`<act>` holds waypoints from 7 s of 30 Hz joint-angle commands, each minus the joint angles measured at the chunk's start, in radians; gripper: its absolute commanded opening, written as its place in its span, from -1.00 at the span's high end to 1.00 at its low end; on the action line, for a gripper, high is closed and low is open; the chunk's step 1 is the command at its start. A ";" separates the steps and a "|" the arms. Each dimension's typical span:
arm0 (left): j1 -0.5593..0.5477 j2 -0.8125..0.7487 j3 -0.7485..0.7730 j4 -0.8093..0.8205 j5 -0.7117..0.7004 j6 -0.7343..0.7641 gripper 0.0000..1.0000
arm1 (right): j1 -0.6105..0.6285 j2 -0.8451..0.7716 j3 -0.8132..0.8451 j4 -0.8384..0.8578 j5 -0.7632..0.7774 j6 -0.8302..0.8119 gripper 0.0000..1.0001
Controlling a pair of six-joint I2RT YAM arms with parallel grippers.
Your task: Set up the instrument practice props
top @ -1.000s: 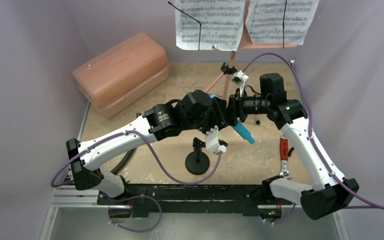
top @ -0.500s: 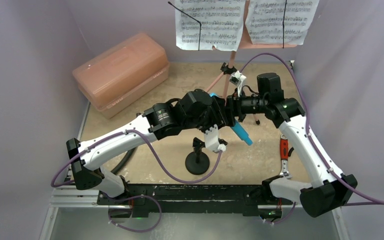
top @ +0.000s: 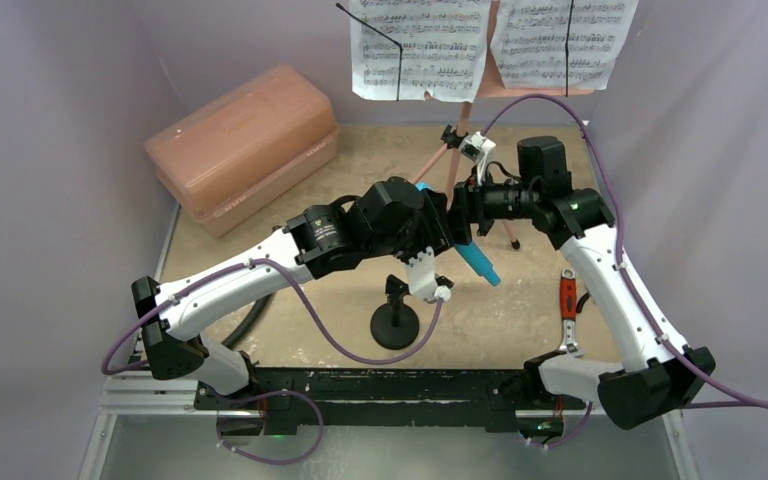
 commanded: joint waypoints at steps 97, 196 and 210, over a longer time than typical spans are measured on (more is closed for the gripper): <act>0.009 -0.352 -0.622 0.404 0.255 -1.221 -0.72 | 0.000 -0.663 -0.760 1.356 0.232 0.266 1.00; 0.197 -0.142 -0.336 0.718 0.712 -1.451 1.00 | 0.000 -0.563 -0.473 1.068 0.006 0.124 -0.39; 0.197 -0.166 -0.365 0.726 0.689 -1.440 0.90 | 0.000 -0.588 -0.453 0.996 -0.009 0.124 1.00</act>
